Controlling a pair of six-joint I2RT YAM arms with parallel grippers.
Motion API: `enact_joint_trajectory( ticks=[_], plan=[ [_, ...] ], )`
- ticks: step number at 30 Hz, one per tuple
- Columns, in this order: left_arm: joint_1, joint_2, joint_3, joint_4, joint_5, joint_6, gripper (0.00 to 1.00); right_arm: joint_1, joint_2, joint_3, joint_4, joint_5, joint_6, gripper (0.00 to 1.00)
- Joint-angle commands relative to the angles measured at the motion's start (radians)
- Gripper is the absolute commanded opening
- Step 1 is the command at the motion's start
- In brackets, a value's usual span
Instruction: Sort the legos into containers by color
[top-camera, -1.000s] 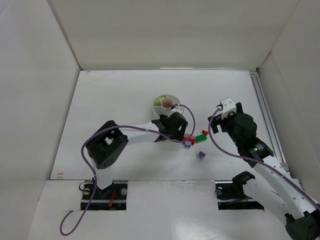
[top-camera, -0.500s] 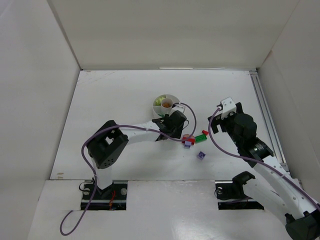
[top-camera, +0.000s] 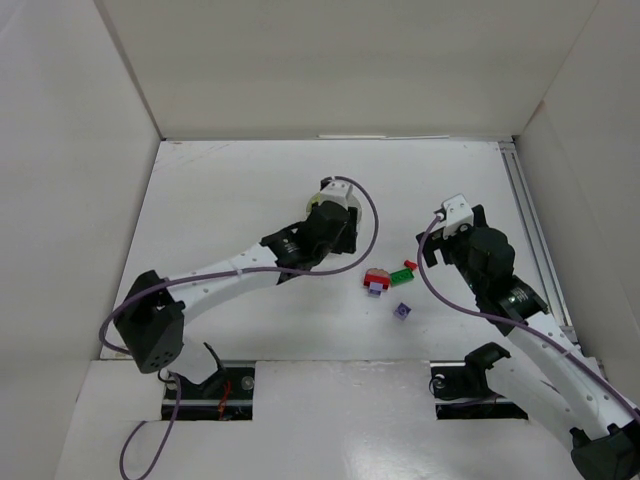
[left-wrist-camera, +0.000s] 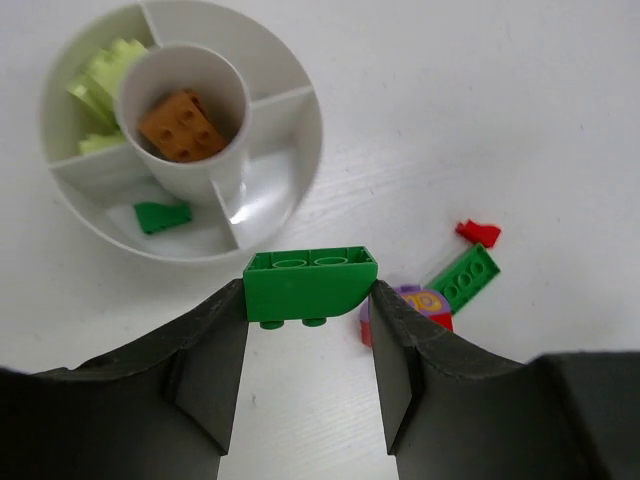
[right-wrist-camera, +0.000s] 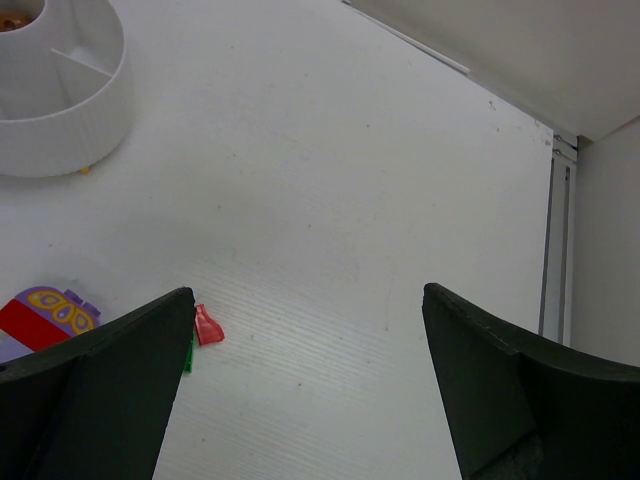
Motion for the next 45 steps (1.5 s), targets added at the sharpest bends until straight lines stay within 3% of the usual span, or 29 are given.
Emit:
enact_joint_trajectory(
  ticks=[1,11,20,25,41,45],
  plan=[
    [0.061,-0.016,0.009,0.001,-0.072,0.025,0.35,-0.006,-0.014,-0.006,0.032,-0.007,-0.004,1.0],
    [0.079,-0.008,-0.057,0.154,-0.118,0.323,0.38,-0.006,-0.005,-0.006,0.032,0.002,-0.013,1.0],
    [0.136,-0.002,-0.114,0.241,-0.049,0.438,0.39,-0.006,0.013,0.004,0.032,0.011,-0.013,1.0],
    [0.202,0.007,-0.114,0.275,0.107,0.458,0.39,-0.006,0.013,0.004,0.032,0.011,-0.013,1.0],
    [0.211,0.073,-0.094,0.263,0.124,0.458,0.41,-0.006,0.022,0.004,0.032,0.03,-0.013,1.0],
    [0.211,0.073,-0.085,0.24,0.111,0.44,0.56,-0.006,0.022,0.004,0.032,0.03,-0.013,1.0]
  ],
)
